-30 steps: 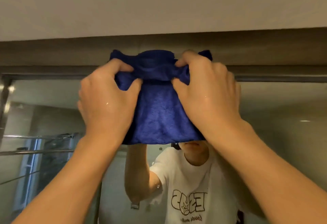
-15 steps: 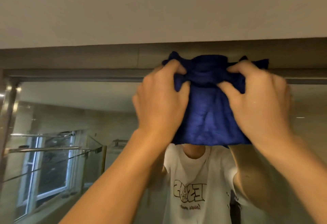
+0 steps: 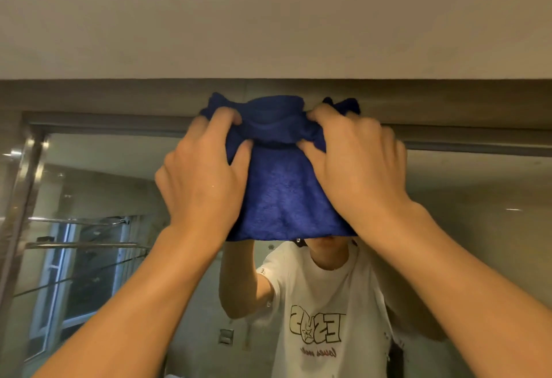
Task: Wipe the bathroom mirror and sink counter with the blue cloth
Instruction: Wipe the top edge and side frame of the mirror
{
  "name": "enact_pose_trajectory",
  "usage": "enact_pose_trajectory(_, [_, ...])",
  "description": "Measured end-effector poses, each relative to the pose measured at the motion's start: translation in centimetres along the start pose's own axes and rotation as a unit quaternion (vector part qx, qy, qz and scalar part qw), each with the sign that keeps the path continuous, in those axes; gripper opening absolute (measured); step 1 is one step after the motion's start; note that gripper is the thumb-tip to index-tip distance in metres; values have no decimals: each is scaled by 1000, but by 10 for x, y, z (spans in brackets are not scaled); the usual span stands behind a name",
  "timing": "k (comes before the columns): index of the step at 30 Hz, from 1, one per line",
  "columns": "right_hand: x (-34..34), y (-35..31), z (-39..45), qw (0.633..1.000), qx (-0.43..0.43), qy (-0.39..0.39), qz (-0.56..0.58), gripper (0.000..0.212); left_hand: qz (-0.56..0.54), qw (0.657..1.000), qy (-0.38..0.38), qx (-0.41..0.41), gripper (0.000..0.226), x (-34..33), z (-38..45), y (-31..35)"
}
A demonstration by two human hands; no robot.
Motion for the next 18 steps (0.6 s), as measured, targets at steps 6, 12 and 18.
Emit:
enact_pose_trajectory(6, [6,17,-11,999,-34,21,-10,32,-27,998,-5,-54,30,-10,-9,18])
enact_pose_trajectory(12, [-6,-5,-4,998,-37,49,-11,28,-54,997,-6,-56,17,-5,6,-6])
enact_pose_trajectory(18, [-17,-39,10,998,-19,41,-39,32,-84,996,-29,-6,18,5,24,-41])
Point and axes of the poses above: each hand's wrist, its own z-axis towards the middle knuckle, its own x-axis out of the back of the hand, y = z × x, the point moved 7 cm from there along z, towards the middle knuckle, and after that the axes turned 6 degrees about x, right-handed, at the moved point
